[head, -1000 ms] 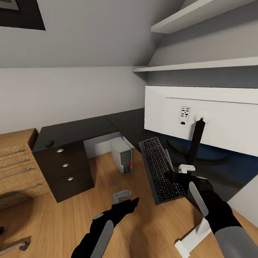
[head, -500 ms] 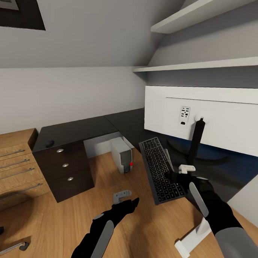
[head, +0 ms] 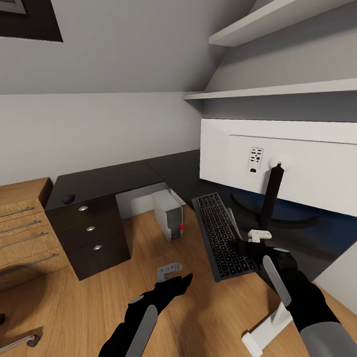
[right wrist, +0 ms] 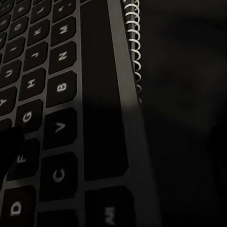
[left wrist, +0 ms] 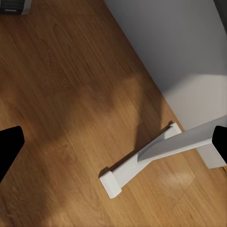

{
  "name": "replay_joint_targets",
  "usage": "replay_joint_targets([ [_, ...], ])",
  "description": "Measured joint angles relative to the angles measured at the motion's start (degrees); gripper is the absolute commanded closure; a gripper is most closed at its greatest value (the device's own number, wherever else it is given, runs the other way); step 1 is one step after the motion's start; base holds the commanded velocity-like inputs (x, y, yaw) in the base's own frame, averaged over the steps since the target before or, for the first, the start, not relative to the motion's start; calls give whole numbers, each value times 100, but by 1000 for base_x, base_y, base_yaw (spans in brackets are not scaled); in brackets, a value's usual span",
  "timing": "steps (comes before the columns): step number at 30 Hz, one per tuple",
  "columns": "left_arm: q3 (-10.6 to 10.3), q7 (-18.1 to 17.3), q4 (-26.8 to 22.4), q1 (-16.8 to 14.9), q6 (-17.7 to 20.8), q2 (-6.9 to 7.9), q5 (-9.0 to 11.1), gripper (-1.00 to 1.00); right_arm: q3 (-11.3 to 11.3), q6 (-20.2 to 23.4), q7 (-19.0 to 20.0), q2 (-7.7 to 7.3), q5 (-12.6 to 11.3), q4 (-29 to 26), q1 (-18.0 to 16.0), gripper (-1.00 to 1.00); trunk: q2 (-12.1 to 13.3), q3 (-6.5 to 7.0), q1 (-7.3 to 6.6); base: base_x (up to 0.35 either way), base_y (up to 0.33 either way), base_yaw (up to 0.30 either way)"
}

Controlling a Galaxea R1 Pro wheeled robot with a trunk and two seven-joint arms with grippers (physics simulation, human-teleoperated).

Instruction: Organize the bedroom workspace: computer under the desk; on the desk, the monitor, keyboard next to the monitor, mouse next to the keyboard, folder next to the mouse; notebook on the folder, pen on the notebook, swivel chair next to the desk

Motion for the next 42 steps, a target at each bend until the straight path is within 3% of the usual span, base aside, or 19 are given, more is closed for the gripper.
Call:
replay_joint_targets([
  [7,0,0,0,0,0,0,0,-100,1,216,-3,0,-6,-396,238,-100,0,0,0,0,0,0],
  [22,0,0,0,0,0,0,0,-100,1,256,-5,0,-8,-489,299,-100,0,0,0,0,0,0],
  [42,-1,19,-1,0,-17,0,-9,-100,0,274,-24,0,-27,-444,302,-100,801,358,-438,0,0,0],
])
